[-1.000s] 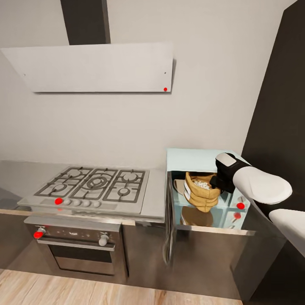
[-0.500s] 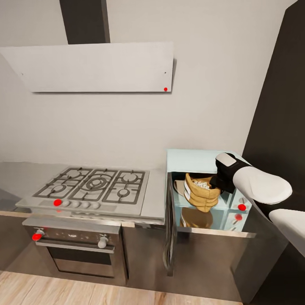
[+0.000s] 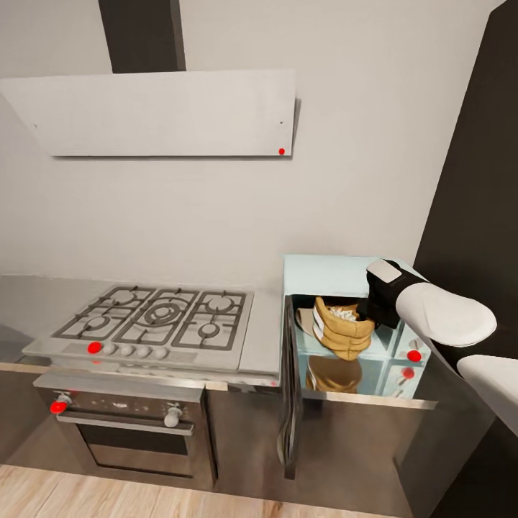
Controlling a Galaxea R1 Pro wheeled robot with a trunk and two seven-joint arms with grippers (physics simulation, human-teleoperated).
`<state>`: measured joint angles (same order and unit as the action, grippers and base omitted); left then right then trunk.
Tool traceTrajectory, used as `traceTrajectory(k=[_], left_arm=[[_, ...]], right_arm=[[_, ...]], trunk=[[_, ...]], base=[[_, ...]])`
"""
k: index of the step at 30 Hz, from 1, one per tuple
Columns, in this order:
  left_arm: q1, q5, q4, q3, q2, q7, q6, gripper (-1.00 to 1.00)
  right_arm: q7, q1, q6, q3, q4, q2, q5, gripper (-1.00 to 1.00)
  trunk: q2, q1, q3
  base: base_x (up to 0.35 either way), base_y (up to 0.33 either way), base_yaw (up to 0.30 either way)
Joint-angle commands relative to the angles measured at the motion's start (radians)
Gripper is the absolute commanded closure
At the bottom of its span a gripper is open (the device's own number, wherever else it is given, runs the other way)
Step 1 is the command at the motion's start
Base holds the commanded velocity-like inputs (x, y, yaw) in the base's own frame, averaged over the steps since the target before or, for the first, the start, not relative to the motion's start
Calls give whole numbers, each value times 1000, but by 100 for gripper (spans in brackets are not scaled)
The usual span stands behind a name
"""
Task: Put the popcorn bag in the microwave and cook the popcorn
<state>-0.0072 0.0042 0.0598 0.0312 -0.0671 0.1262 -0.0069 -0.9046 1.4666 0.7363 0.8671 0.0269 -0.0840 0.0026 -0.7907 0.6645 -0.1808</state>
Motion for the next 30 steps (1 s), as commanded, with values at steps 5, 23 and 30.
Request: traceTrajectory(k=[5, 23, 30], left_arm=[[-1, 0, 0, 3, 0, 3, -1, -100], [-1, 0, 0, 3, 0, 3, -1, -100], [-1, 0, 0, 3, 0, 3, -1, -100]], right_arm=[[-3, 1, -6, 6, 2, 0, 4, 100], [-2, 1, -6, 6, 2, 0, 3, -100], [-2, 1, -5, 7, 2, 0, 2, -100]], trunk=[[-1, 0, -1], [-1, 0, 3], [-1, 0, 15]], base=[[8, 0, 0], [0, 0, 0], [0, 0, 0]])
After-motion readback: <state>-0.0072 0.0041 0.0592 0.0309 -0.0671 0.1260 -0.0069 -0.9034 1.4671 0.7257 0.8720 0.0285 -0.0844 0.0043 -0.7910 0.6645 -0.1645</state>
